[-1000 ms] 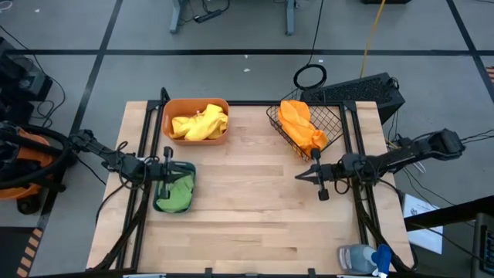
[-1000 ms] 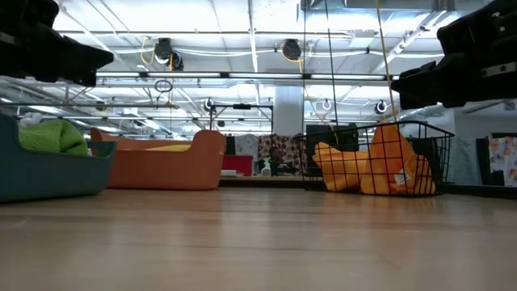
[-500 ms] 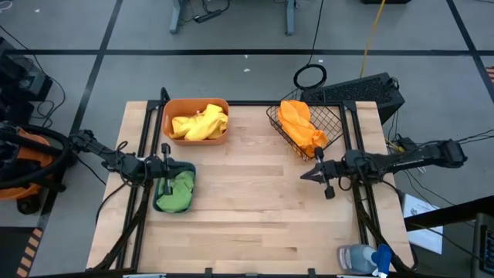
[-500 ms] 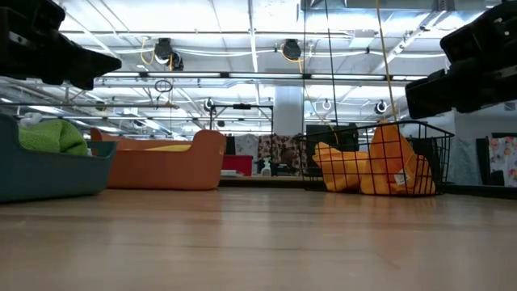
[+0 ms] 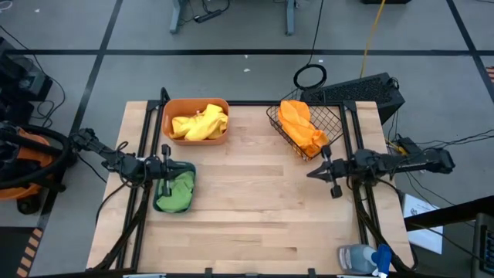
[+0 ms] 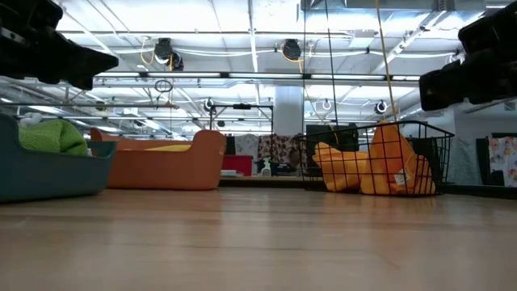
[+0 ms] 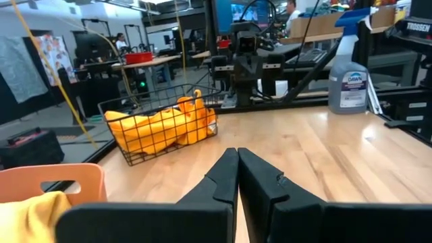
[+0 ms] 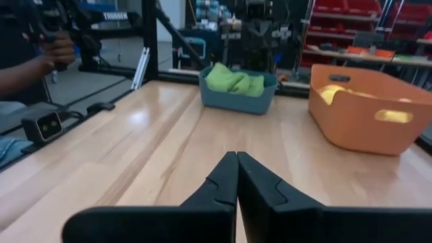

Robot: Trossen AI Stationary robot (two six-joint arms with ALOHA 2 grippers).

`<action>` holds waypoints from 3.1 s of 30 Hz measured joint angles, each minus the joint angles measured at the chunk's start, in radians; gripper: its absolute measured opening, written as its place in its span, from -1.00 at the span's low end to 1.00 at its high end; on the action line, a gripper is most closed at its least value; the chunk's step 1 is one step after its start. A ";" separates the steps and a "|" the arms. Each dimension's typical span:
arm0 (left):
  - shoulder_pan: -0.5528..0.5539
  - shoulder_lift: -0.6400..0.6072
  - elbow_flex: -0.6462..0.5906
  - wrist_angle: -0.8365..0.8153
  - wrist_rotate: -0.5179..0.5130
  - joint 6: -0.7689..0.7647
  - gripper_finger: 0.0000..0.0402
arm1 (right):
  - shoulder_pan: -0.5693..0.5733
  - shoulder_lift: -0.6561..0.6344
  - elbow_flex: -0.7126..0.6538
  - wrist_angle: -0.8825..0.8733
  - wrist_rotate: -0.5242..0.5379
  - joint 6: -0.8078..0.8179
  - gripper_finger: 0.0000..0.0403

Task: Sort microfiber towel by color & place in baskets
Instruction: Return to Home Position

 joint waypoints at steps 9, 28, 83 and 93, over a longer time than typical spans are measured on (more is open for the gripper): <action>0.000 0.000 -0.001 0.000 -0.010 -0.011 -0.93 | 0.000 -0.183 0.002 -0.072 0.038 -0.044 -1.00; 0.110 0.000 -0.001 0.000 0.060 -0.014 -0.98 | 0.000 -0.182 0.002 -0.074 0.096 -0.051 -1.00; 0.447 0.000 0.000 -0.036 0.462 -0.048 -0.98 | 0.000 -0.182 0.001 -0.069 0.098 -0.049 -1.00; 0.447 0.000 -0.001 -0.035 0.459 -0.049 -0.86 | 0.000 -0.182 0.001 -0.069 0.098 -0.050 -1.00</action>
